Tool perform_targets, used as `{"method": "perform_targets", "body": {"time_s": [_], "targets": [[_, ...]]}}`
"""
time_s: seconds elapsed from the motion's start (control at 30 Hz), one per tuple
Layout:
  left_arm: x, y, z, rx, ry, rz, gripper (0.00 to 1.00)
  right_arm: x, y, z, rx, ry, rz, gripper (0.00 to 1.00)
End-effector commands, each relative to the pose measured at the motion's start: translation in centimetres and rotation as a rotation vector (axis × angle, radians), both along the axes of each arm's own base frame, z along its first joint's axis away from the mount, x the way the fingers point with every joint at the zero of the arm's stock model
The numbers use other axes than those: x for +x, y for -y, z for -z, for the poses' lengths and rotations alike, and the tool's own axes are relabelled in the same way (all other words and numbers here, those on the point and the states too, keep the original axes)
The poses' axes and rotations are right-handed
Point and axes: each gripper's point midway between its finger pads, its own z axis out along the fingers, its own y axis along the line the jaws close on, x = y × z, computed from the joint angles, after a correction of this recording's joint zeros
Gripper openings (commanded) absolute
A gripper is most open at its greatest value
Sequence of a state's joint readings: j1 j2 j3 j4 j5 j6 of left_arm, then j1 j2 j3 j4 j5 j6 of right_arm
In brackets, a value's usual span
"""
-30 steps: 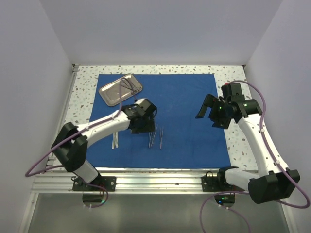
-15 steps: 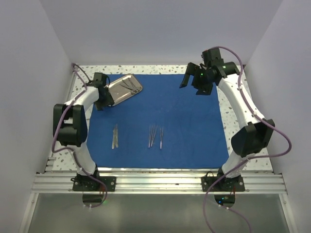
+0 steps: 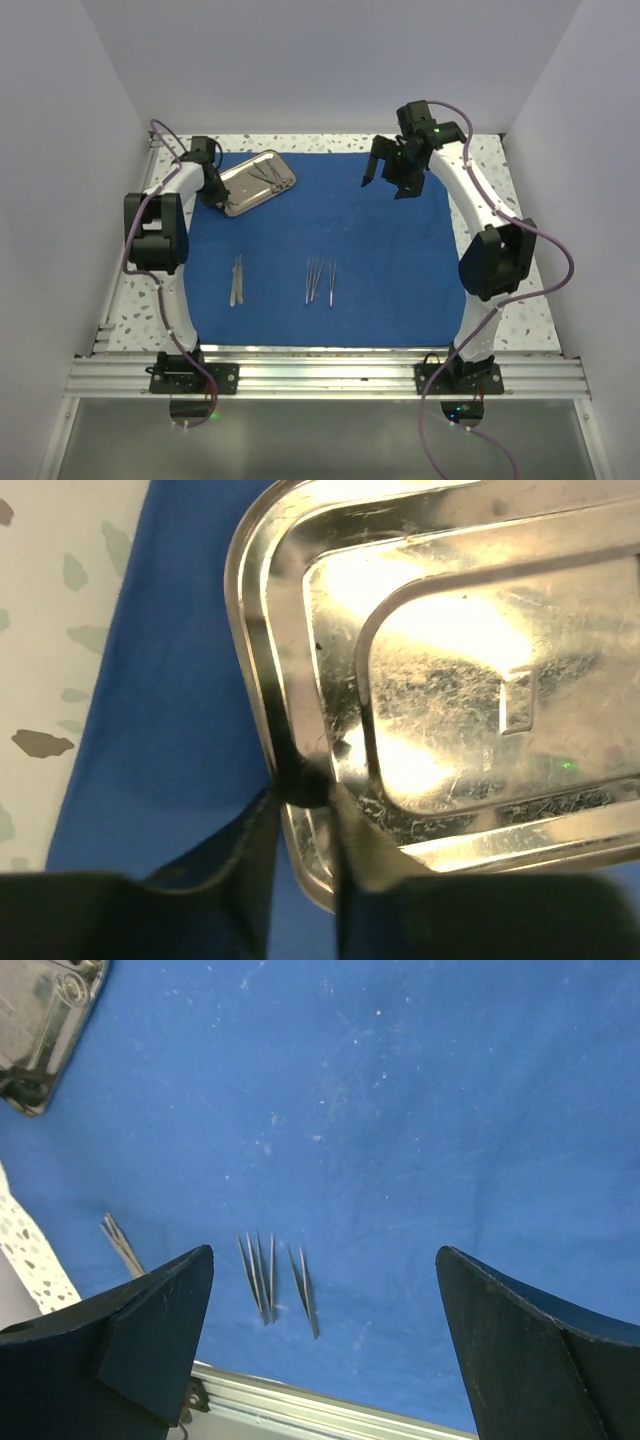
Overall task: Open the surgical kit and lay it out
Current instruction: Move the container from the surgical kit.
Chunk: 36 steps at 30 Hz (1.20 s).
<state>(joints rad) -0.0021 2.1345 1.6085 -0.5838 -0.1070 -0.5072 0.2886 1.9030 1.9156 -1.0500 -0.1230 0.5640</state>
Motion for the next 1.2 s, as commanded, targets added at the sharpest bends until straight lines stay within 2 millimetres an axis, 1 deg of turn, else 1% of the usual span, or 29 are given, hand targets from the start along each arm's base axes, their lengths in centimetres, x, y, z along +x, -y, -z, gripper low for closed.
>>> {"method": "perform_targets", "body": {"time_s": [0.0,0.03,0.07,0.1,0.13,0.17,0.2,0.23,0.33,0.37,0.47,0.53,0.57,0.6,0.67,0.7,0.77,0.8,0.87,0.9,1.0,1.17], "targets": [[1.8,0.3,0.2,-0.011,0.02,0.032,0.21,1.0,-0.5,0.0,-0.003,0.008,-0.029,0.97],[1.7,0.2,0.3,-0.008,0.014,0.032,0.08,1.3,-0.6,0.7,-0.005,-0.009,-0.031,0.97],[1.6,0.2,0.3,-0.005,0.009,0.035,0.05,1.4,-0.7,1.1,-0.005,-0.022,-0.031,0.97],[1.3,0.0,0.4,0.006,-0.006,0.044,0.03,1.9,-1.0,0.8,0.002,-0.011,-0.037,0.97],[1.0,-0.1,0.4,0.011,-0.015,0.05,0.02,2.2,-1.3,1.7,0.005,-0.03,-0.044,0.97],[0.8,0.0,0.6,0.013,-0.025,0.064,0.0,2.4,-1.3,2.0,0.005,-0.035,-0.045,0.97],[0.4,-0.1,0.8,0.022,-0.043,0.09,0.0,2.8,-1.6,2.0,0.01,-0.032,-0.049,0.97],[0.0,-0.1,1.1,0.027,-0.057,0.104,0.0,3.0,-1.8,3.1,0.012,-0.056,-0.054,0.97],[-0.7,-0.4,1.6,0.053,-0.071,0.166,0.0,3.3,-2.2,3.8,0.019,-0.075,-0.064,0.97],[-0.8,-0.5,1.5,0.061,-0.062,0.173,0.0,3.4,-2.3,4.5,0.016,-0.089,-0.069,0.96],[-0.3,-0.5,0.7,0.101,-0.03,0.23,0.0,4.1,-2.5,4.7,0.016,-0.083,-0.078,0.96],[-0.1,0.2,0.3,0.118,-0.015,0.273,0.0,4.4,-2.5,4.9,0.016,-0.084,-0.08,0.96],[0.0,0.5,0.0,0.123,-0.004,0.285,0.0,4.4,-2.6,5.4,0.015,-0.097,-0.084,0.96],[0.1,1.1,-0.3,0.128,0.007,0.319,0.0,4.8,-2.8,5.2,0.02,-0.088,-0.086,0.96],[-0.1,1.6,-0.8,0.157,0.026,0.347,0.0,5.0,-3.0,5.1,0.025,-0.089,-0.089,0.96],[-0.2,2.3,-0.9,0.171,0.03,0.382,0.0,5.3,-3.1,5.0,0.028,-0.08,-0.089,0.97],[-0.6,2.9,-1.3,0.182,0.059,0.419,0.0,5.6,-3.2,4.8,0.034,-0.069,-0.091,0.97],[-0.8,4.0,-1.5,0.171,0.073,0.461,0.0,5.7,-3.2,4.7,0.038,-0.065,-0.093,0.96],[-1.1,5.0,-2.1,0.164,0.11,0.501,0.0,6.0,-3.4,4.6,0.04,-0.048,-0.104,0.97],[-1.4,6.0,-2.2,0.161,0.12,0.542,0.0,6.0,-3.6,4.4,0.04,-0.043,-0.111,0.96],[-1.8,7.1,-2.7,0.187,0.143,0.587,0.0,6.1,-3.7,4.5,0.036,-0.035,-0.122,0.96],[-2.4,8.8,-4.4,0.184,0.223,0.663,0.0,5.9,-4.2,5.1,0.036,-0.048,-0.138,0.97]]}}
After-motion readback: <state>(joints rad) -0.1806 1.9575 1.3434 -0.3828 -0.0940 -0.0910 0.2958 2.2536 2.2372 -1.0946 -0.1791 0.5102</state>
